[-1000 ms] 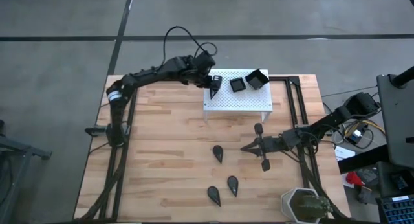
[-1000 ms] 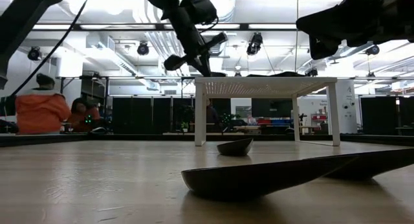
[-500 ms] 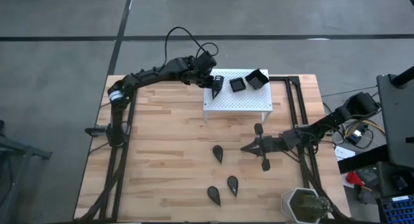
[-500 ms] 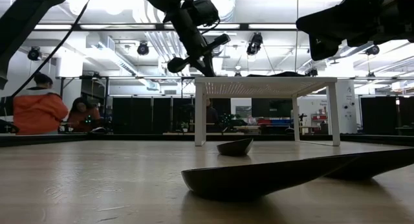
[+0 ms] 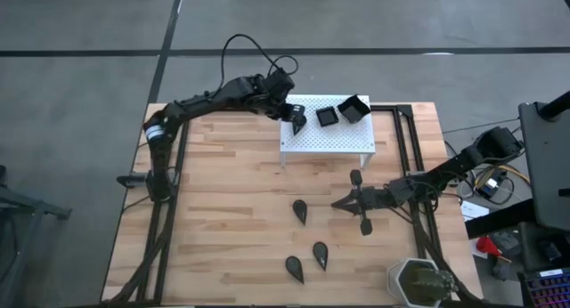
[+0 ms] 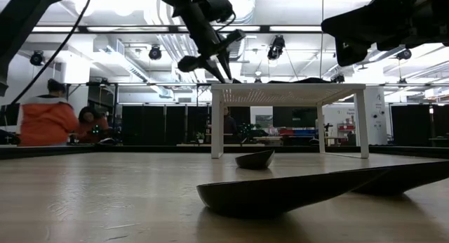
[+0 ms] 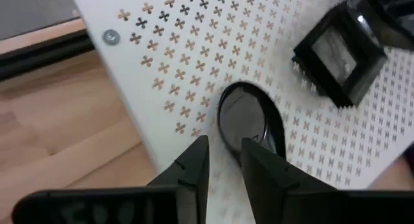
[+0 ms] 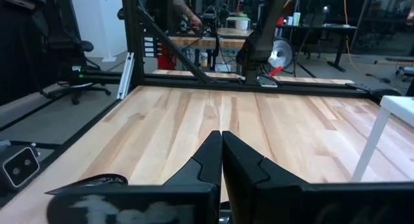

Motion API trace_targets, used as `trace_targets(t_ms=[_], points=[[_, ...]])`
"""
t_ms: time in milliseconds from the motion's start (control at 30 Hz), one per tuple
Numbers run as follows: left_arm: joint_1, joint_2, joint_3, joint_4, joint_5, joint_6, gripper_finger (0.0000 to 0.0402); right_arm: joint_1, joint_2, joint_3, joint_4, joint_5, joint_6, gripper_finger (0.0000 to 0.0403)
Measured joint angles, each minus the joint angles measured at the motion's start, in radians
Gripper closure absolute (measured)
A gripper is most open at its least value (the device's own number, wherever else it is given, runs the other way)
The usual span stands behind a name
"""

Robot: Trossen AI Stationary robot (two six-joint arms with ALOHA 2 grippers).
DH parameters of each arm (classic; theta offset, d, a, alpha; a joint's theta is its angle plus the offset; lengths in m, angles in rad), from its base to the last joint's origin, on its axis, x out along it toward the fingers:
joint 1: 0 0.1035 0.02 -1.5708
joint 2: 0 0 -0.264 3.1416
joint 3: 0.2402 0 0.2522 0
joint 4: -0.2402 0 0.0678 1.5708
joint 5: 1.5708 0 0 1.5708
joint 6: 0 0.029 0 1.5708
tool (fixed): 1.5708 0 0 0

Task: Pick & Place Mini shaped plates
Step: Stack the drop shaped plate on top of the drop shaped plate on the shelf

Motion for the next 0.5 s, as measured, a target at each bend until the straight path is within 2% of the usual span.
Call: trace_targets(t_ms=[200, 500], points=[[-0.026, -0.05, 0.0, -0.058, -0.011, 0.096, 0.0321, 0.0, 0.0, 0.0, -0.003, 0.0, 0.01, 0.0394], [-0.136, -0.131, -0.036, -0.055, -0.115, 0.167, 0.0319, 0.0, 0.0, -0.004, -0.012, 0.0, 0.062, 0.0394]])
